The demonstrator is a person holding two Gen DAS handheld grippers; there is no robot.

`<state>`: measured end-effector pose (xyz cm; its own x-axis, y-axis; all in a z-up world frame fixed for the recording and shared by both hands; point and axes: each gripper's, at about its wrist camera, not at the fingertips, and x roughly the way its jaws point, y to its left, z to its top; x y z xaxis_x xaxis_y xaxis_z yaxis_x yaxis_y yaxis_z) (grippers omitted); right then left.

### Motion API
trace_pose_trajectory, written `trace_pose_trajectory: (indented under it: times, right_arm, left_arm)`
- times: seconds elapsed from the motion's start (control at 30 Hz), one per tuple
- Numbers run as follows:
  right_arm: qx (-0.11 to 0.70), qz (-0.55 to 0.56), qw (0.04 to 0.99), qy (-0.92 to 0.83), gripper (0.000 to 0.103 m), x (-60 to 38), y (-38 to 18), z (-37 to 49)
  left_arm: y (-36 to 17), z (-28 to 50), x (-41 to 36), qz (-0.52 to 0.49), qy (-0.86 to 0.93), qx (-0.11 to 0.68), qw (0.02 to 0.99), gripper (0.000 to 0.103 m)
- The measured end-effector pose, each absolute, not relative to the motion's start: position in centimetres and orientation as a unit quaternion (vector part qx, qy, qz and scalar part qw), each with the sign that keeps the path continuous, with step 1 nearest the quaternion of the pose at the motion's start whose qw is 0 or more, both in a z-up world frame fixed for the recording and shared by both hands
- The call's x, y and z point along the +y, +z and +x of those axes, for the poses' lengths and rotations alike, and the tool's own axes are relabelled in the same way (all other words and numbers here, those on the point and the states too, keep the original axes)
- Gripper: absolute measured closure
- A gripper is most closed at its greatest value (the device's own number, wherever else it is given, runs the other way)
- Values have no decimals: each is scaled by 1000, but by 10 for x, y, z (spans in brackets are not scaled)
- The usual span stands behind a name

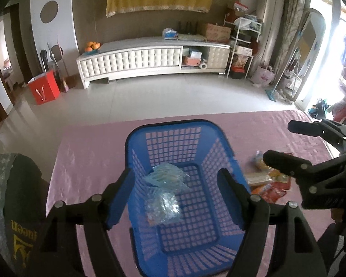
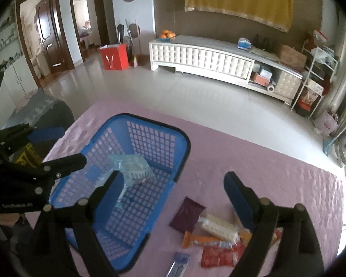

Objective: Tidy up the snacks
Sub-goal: 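Withdraw both grippers from the basket back toward the snack pile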

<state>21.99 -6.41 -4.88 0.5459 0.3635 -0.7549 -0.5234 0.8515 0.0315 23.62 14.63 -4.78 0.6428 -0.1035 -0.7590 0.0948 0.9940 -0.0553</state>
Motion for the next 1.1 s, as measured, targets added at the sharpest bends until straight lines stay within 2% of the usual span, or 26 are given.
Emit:
trace_pose_trajectory:
  times: [0.53,0.8,1.1]
  right_arm:
    - [370,-71,902,211,12,-153,-8,160]
    - [384,-54,903,184,12,-207,-25,152]
    - [420,-31,893,156,12,-251,-65,152]
  left_arm:
    - [-15,180,62,17,-99,400,911,31]
    - [-28,176,6,30,-131,406,904,31]
    - [-70,174,-33,14,-141,441,886,31]
